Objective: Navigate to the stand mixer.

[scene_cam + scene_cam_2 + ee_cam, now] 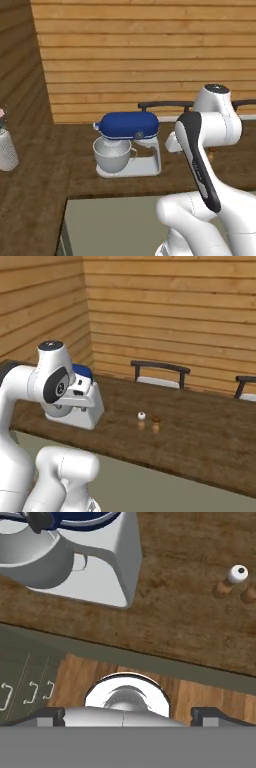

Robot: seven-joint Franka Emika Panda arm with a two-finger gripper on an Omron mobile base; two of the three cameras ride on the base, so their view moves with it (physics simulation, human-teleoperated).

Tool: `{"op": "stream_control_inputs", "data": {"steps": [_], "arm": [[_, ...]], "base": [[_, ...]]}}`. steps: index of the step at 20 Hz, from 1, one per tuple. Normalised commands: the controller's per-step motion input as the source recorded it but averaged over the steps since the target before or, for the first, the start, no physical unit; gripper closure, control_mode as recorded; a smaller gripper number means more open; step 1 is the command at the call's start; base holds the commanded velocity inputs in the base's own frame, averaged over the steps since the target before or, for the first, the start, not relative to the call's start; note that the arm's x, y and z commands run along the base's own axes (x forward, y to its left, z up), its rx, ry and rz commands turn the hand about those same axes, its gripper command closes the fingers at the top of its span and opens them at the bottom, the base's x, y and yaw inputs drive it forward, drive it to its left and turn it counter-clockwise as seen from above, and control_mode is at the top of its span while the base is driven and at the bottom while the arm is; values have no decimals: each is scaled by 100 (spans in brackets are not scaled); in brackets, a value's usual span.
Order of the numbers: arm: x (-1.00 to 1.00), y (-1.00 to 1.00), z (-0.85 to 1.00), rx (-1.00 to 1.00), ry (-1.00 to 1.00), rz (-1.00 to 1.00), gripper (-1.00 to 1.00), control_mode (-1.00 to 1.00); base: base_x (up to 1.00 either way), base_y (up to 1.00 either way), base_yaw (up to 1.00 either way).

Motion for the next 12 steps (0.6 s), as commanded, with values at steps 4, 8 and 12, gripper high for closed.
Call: {"op": "stream_control_inputs", "data": {"steps": [4, 8, 12], "arm": [[0, 0, 0, 0, 0, 0, -100, 100], [0, 0, 0, 0, 0, 0, -100, 100], [0, 0, 0, 0, 0, 0, -100, 100]], "base": [[64, 57, -36], [56, 73, -32], [44, 86, -22]]}}
